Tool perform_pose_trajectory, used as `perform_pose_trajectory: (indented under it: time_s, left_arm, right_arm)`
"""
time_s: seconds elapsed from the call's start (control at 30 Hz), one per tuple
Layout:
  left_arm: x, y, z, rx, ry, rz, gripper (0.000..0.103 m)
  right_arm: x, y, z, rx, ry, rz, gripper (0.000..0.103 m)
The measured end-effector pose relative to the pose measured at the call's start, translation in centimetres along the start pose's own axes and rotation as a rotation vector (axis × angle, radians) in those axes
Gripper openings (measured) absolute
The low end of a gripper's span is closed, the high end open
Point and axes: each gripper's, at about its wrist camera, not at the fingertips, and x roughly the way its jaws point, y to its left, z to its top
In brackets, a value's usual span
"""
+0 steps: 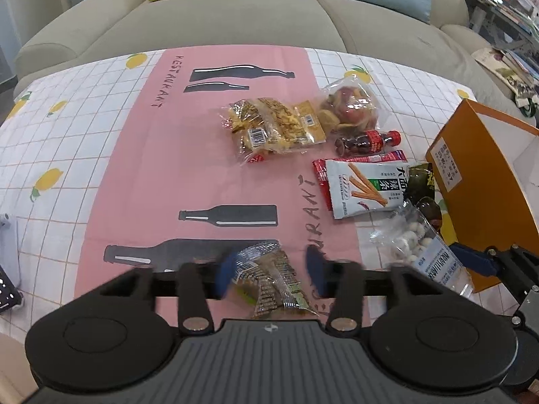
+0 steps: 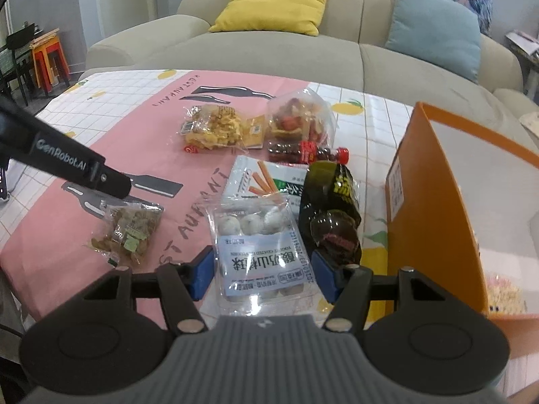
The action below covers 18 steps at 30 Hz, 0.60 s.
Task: Organize snacks
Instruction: 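Grasp the white bag of white balls with the right gripper while the left lifts its bag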
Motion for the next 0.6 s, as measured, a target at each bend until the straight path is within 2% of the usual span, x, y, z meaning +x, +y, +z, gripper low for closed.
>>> perform_pose_trajectory:
  time_s: [0.1,0.2,0.33,0.6]
  left_arm:
    - [0.7,0.0,-0.2,-0.010,0.002,-0.014,0.068]
    - [1.8,-0.5,-0.6,-0.008,0.023,-0.021,0.069]
    - [3.1,-1.3,-1.3,0.020,0.076,0.062,0.072]
    - [4.7,-1.2,-1.8,-0.013,0.116,0.084,0.072]
  right_arm:
    - [0.4,-0.2,-0.1,0.013,0.019,-0.007,0.060]
    - [0.9,-0.4,-0.1,0.033,0.036,0.002,0.060]
    - [1.5,-0.6,-0.2,0.046,0.058,0.005,0.060]
    - [2.5,0.0,-0.3,0.021,0.088,0.006,0.059]
